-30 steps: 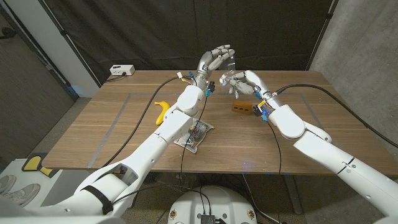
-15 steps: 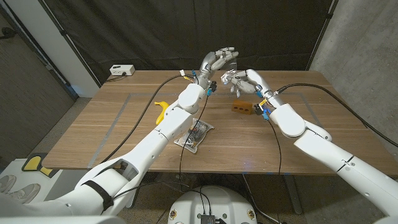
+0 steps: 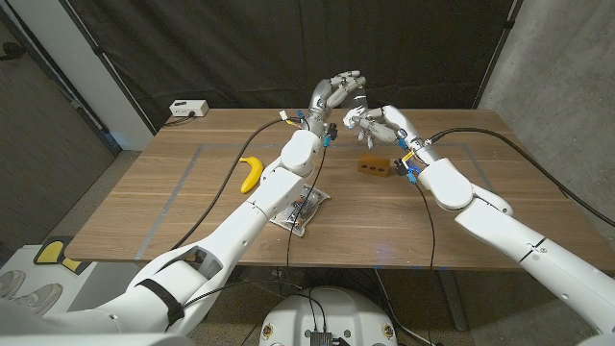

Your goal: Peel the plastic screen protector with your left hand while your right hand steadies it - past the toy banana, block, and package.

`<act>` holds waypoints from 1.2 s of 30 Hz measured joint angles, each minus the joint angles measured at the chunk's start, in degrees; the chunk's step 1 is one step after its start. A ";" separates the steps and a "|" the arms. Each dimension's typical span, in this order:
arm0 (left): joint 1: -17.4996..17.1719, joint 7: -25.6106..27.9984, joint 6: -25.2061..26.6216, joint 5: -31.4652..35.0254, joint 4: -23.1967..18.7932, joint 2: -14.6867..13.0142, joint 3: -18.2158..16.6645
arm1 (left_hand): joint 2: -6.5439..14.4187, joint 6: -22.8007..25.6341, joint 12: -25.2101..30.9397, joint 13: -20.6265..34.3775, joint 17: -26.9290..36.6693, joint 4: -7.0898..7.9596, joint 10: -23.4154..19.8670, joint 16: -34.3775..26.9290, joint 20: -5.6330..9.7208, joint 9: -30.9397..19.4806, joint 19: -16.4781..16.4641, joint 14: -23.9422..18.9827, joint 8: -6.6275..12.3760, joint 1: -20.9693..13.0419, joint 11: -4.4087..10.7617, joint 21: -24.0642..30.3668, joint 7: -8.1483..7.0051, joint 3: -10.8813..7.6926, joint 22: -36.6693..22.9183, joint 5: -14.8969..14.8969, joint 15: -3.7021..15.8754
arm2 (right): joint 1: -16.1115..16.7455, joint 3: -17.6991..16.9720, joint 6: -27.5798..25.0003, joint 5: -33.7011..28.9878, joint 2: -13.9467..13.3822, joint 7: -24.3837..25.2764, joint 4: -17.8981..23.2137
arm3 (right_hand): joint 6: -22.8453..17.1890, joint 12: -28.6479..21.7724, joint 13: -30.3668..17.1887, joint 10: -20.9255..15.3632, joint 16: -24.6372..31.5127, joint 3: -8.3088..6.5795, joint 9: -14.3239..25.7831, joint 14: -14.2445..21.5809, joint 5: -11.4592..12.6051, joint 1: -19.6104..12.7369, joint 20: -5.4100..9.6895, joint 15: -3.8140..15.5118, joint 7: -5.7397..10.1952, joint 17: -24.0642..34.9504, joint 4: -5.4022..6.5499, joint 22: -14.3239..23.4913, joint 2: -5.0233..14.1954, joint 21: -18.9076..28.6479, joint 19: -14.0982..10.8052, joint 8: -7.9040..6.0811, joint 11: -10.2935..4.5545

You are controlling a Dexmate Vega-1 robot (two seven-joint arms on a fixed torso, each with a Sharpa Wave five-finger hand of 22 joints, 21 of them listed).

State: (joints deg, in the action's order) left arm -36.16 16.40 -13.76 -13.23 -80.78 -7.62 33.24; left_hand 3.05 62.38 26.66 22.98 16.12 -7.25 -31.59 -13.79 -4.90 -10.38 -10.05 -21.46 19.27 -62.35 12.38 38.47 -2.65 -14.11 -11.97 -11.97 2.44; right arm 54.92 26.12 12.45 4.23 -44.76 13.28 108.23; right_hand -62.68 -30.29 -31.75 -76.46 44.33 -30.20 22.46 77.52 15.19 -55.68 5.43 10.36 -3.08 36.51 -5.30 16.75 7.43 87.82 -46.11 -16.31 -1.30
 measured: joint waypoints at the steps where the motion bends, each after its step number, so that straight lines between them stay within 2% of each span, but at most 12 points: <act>1: 0.00 0.28 -0.18 0.18 0.15 0.11 0.00 | 0.09 0.74 0.26 -0.12 0.00 -0.01 -0.67 -0.04 0.09 0.16 -0.09 -0.53 -0.13 -0.09 -0.03 0.17 -0.22 -0.32 0.00 0.25 -0.03 | -0.04 0.00 0.01 0.03 0.01 -0.02 -0.06 | 0.00 0.00 0.00 0.00 0.00 0.00 0.00 0.00 0.00 0.00 0.00 0.00 0.00 0.00 0.00 0.00 0.00 0.00 0.00 0.00 0.00; 6: 0.33 4.50 -2.34 3.91 2.12 1.29 0.41 | 0.42 1.32 0.68 -0.78 0.27 -0.11 -3.34 -0.20 -0.21 0.42 -0.39 -2.56 -0.60 -0.44 -0.15 0.79 -0.64 -0.70 0.00 0.97 0.11 | -0.36 -0.03 0.11 0.68 0.10 -0.43 -0.61 | 0.01 0.00 0.00 0.00 0.00 0.00 0.00 0.00 -0.01 0.00 0.00 0.00 -0.01 0.00 0.00 0.00 0.00 0.00 0.00 0.02 0.00; 10: 0.81 7.64 -3.63 7.53 3.22 1.61 0.96 | 0.48 2.94 1.11 -1.16 0.54 -0.11 -5.37 -0.20 -0.22 0.66 -0.39 -3.03 -1.09 -0.51 -0.09 1.22 0.34 -1.16 0.00 1.21 0.03 | -0.64 -0.03 0.26 1.04 0.21 -0.69 -1.04 | 0.01 0.00 0.00 0.00 0.00 0.00 -0.01 -0.01 -0.18 0.00 0.00 -0.01 -0.01 0.00 0.00 0.01 0.00 0.00 0.00 0.17 0.00; 14: 1.58 10.56 -4.99 11.37 4.46 1.61 1.78 | 0.57 3.92 1.11 -1.20 0.54 -0.58 -5.35 0.21 -0.23 0.70 -0.38 -3.01 -1.32 -0.92 -0.07 1.59 1.14 -1.64 0.00 1.34 0.04 | -0.89 -0.02 0.42 1.52 0.32 -1.01 -1.40 | 0.01 0.00 0.00 0.00 0.00 0.00 -0.01 -0.01 -0.21 -0.08 0.00 -0.01 -0.01 -0.01 0.00 0.01 0.08 0.00 0.00 0.18 0.00; 18: 2.99 12.43 -5.81 13.80 6.43 1.11 3.28 | 0.58 4.92 0.39 -1.20 0.53 -0.79 -3.43 1.17 -0.30 0.70 0.60 -0.89 -1.94 -1.22 0.10 1.67 2.14 -1.84 0.20 1.35 0.10 | -1.23 0.07 0.68 2.13 0.48 -1.56 -1.89 | 0.02 0.00 0.00 0.00 -0.27 0.00 -0.01 -0.01 -0.22 -0.15 0.00 -0.01 -0.02 -0.01 0.00 0.00 0.14 0.00 0.00 0.24 0.00; 19: 3.18 16.71 -7.06 19.50 6.63 1.02 3.50 | 0.59 5.22 0.29 -1.20 0.54 -0.86 -3.01 1.33 -0.38 0.69 0.69 -0.51 -2.18 -1.23 0.11 1.67 2.45 -1.91 0.28 1.34 0.00 | -1.23 0.07 0.70 2.16 0.48 -1.59 -1.89 | 0.02 0.00 0.00 0.00 -0.27 0.00 -0.01 -0.01 -0.22 -0.15 0.00 -0.01 -0.02 -0.03 0.00 0.00 0.14 0.07 0.00 0.28 0.00; 20: 3.18 16.71 -7.06 19.50 6.63 1.02 3.50 | 0.47 5.55 0.07 -1.20 0.56 -0.90 -2.59 1.36 -0.30 0.69 1.01 -0.03 -2.21 -1.48 0.14 1.67 2.76 -1.95 0.28 1.35 0.04 | -1.31 0.10 0.72 2.18 0.50 -1.62 -1.98 | 0.02 0.00 0.01 0.00 -0.27 0.00 -0.01 -0.08 -0.22 -0.15 0.00 -0.09 -0.02 -0.09 0.00 0.04 0.14 0.32 0.00 0.28 0.00; 22: 4.26 19.57 -7.25 23.85 7.51 0.16 4.93 | 0.44 6.14 -0.05 -1.10 0.78 -0.78 -2.25 1.91 -0.34 0.69 1.56 0.99 -2.64 -1.67 0.33 1.67 3.36 -2.16 0.28 1.35 0.05 | -1.47 0.16 0.93 2.68 0.56 -2.14 -2.22 | 0.02 0.00 0.01 0.00 -0.27 0.00 -0.01 -0.09 -0.22 -0.22 0.00 -0.09 -0.02 -0.15 0.00 0.15 0.07 0.42 0.00 0.29 0.00; 24: 4.68 20.53 -7.25 25.50 7.53 -0.30 5.51 | 0.21 6.14 -0.05 -1.04 0.88 -0.75 -2.22 2.02 -0.51 0.66 2.25 2.37 -3.10 -1.89 0.33 1.67 3.36 -2.26 0.28 1.34 -0.04 | -1.53 0.16 1.13 3.00 0.57 -2.36 -2.33 | 0.02 0.00 0.00 0.00 -0.27 0.00 -0.02 -0.09 -0.22 -0.22 0.00 -0.09 -0.02 -0.15 0.00 0.16 0.07 0.42 0.00 0.29 0.00; 25: 5.06 22.04 -6.88 28.49 7.47 -0.85 6.11 | 0.21 6.15 -0.05 -1.03 1.03 -0.75 -1.93 2.28 -0.72 0.62 2.46 3.10 -3.37 -1.89 0.23 1.67 3.37 -2.26 0.28 1.22 -0.08 | -1.64 0.16 1.33 3.38 0.59 -2.64 -2.56 | 0.02 0.00 0.00 0.00 -0.27 0.00 -0.02 -0.07 -0.22 -0.23 0.00 -0.07 -0.02 -0.15 0.00 0.16 0.07 0.42 0.00 0.29 0.00; 30: 5.55 23.85 -4.55 33.69 5.66 -2.79 7.75 | 0.45 6.56 -0.53 -0.64 1.95 -0.41 -1.13 2.37 -2.13 0.09 3.87 6.35 -4.88 -2.12 0.22 1.67 3.77 -2.60 0.27 0.33 -0.08 | -1.77 0.16 2.27 5.02 0.63 -3.55 -3.14 | -0.11 0.00 0.00 -0.01 -0.27 0.00 -0.01 0.17 -0.23 -0.23 0.00 0.17 0.10 0.01 0.00 0.31 0.07 0.42 0.00 0.29 -0.01; 36: 5.81 25.07 0.86 40.63 2.27 -5.51 9.99 | 0.68 6.75 -0.54 -0.24 2.75 -0.07 -1.02 1.88 -2.39 -0.85 3.51 6.73 -5.26 -2.31 0.33 2.27 3.97 -2.25 -0.14 -1.12 -0.29 | -2.03 -0.22 4.33 8.31 0.84 -5.40 -4.48 | -0.40 0.00 0.01 -0.22 -0.27 0.00 -0.01 0.54 -0.23 -0.23 -0.02 -0.01 -0.01 0.01 0.00 0.27 0.07 0.42 -0.03 0.39 -0.19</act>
State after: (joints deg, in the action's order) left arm -30.35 41.47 -12.90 27.40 -78.51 -13.12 43.22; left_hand 3.73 69.14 26.12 22.74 18.87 -7.32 -32.61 -11.91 -7.29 -11.23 -6.54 -14.73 14.01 -64.66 12.70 40.74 1.32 -16.36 -12.11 -13.09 2.15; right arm 52.89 25.90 16.78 12.54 -43.92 7.88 103.75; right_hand -63.08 -30.29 -31.74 -76.67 44.06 -30.20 22.44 78.06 14.95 -55.91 5.40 10.35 -3.09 36.52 -5.30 17.01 7.50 88.24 -46.14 -15.92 -1.50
